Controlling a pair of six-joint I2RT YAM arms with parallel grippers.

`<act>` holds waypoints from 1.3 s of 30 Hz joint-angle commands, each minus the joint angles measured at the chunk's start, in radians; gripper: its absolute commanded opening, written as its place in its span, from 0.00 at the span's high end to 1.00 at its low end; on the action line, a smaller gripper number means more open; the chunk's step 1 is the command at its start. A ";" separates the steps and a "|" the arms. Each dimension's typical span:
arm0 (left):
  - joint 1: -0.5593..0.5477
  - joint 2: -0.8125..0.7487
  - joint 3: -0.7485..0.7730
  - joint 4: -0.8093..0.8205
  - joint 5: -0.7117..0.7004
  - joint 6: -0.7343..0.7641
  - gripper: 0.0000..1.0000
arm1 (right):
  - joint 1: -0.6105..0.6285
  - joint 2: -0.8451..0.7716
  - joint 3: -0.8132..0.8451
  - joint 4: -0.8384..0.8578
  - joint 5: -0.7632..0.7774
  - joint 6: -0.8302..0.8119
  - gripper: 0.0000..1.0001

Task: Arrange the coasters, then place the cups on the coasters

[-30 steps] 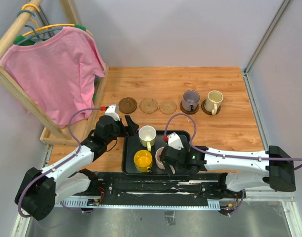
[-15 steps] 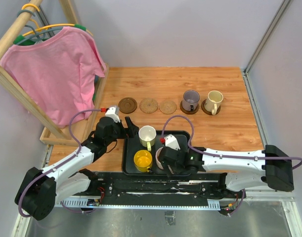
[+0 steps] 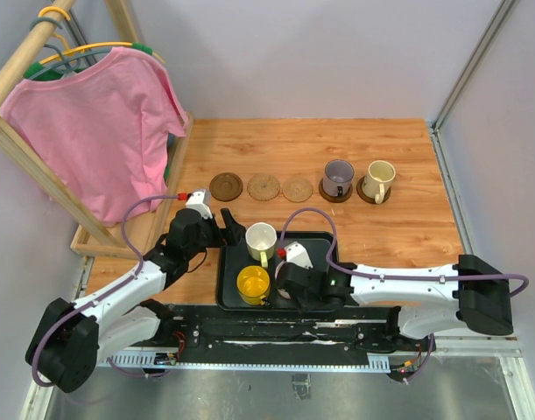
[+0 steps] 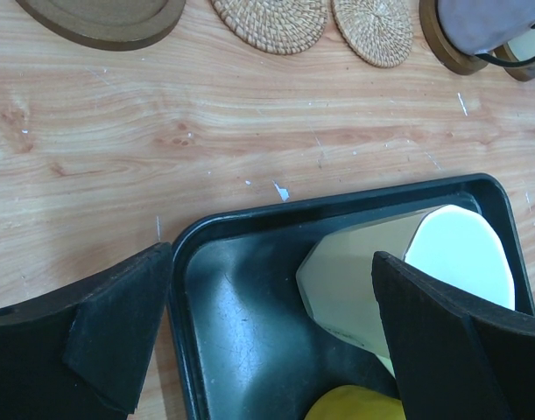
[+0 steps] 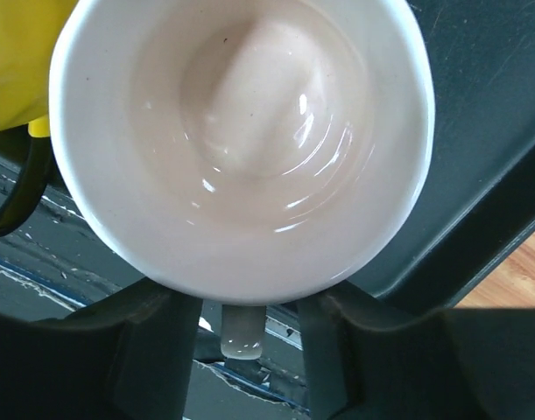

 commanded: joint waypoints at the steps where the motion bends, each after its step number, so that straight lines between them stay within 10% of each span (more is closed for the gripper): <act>1: -0.007 -0.022 -0.014 0.028 -0.003 -0.005 0.00 | 0.016 0.003 -0.010 0.001 0.008 0.006 0.61; 9: -0.007 -0.029 -0.019 0.028 -0.006 -0.007 0.00 | 0.016 0.012 -0.012 -0.005 0.013 0.014 0.98; 29: -0.007 -0.144 -0.025 0.035 0.009 0.038 0.00 | 0.016 -0.006 0.195 -0.243 0.387 0.081 0.99; 39: -0.007 -0.198 -0.027 0.033 0.030 0.062 0.00 | -0.256 0.008 0.306 -0.068 0.342 -0.149 0.99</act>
